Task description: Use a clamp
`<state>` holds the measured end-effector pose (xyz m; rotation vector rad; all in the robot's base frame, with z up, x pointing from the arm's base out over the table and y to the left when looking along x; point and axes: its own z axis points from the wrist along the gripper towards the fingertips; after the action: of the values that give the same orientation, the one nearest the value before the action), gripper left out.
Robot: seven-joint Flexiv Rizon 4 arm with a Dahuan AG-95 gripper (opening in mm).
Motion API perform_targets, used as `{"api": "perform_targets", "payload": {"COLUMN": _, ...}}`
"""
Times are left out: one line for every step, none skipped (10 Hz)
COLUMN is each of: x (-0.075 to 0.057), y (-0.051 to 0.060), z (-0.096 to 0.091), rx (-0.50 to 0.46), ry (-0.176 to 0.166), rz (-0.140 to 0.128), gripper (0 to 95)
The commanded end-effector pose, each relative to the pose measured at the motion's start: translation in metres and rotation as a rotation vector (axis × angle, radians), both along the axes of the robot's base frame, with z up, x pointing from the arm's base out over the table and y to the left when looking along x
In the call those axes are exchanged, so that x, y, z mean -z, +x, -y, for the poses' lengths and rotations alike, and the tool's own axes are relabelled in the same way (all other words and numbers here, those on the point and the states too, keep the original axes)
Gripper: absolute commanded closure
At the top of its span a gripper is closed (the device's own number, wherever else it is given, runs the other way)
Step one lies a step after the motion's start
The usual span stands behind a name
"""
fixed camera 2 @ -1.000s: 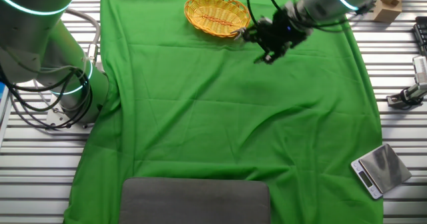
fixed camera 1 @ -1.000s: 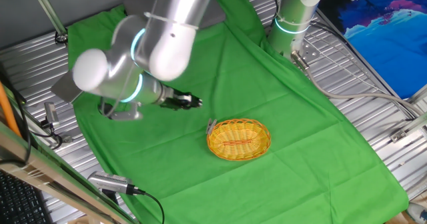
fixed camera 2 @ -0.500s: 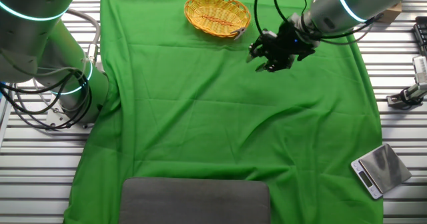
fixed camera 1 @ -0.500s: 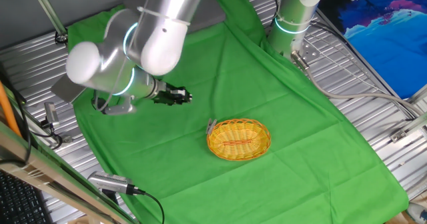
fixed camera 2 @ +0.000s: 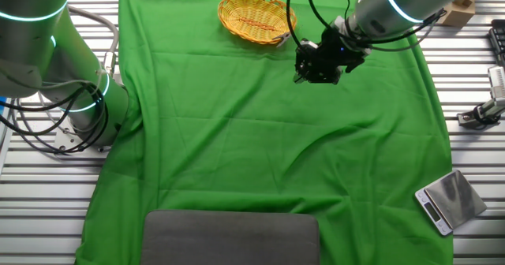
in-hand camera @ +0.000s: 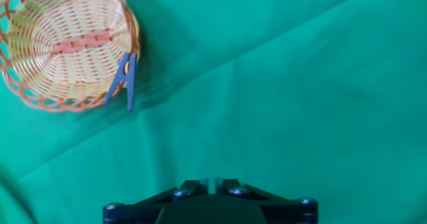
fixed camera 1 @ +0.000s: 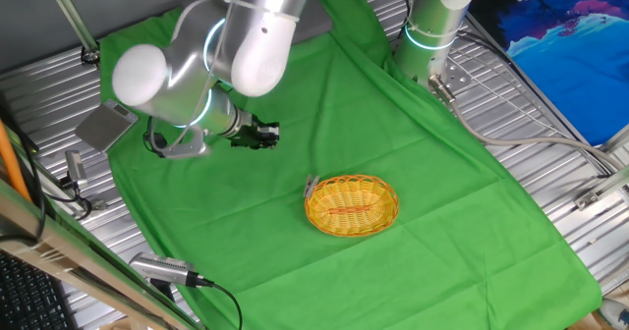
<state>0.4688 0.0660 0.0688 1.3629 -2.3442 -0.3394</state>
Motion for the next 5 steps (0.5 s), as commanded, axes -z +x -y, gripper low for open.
{"api": "perform_targets", "payload": {"x": -0.0004, "y": -0.0018, "z": 0.0007, "rx": 0.011, "ry": -0.011, "rz": 0.004, "gripper": 95.0}}
{"api": "perform_targets", "payload": {"x": -0.0004, "y": -0.0018, "z": 0.0007, "rx": 0.056, "ry": -0.024, "rz": 0.035, "gripper": 95.0}}
{"api": "perform_targets", "payload": {"x": -0.0004, "y": -0.0018, "z": 0.0007, "rx": 0.083, "ry": -0.037, "rz": 0.071, "gripper": 95.0}}
{"api": "perform_targets", "payload": {"x": -0.0004, "y": -0.0018, "z": 0.0007, "rx": 0.128, "ry": -0.048, "rz": 0.111, "gripper": 95.0}}
{"api": "perform_targets", "payload": {"x": -0.0004, "y": -0.0018, "z": 0.0007, "rx": 0.171, "ry": -0.062, "rz": 0.145, "gripper": 95.0}}
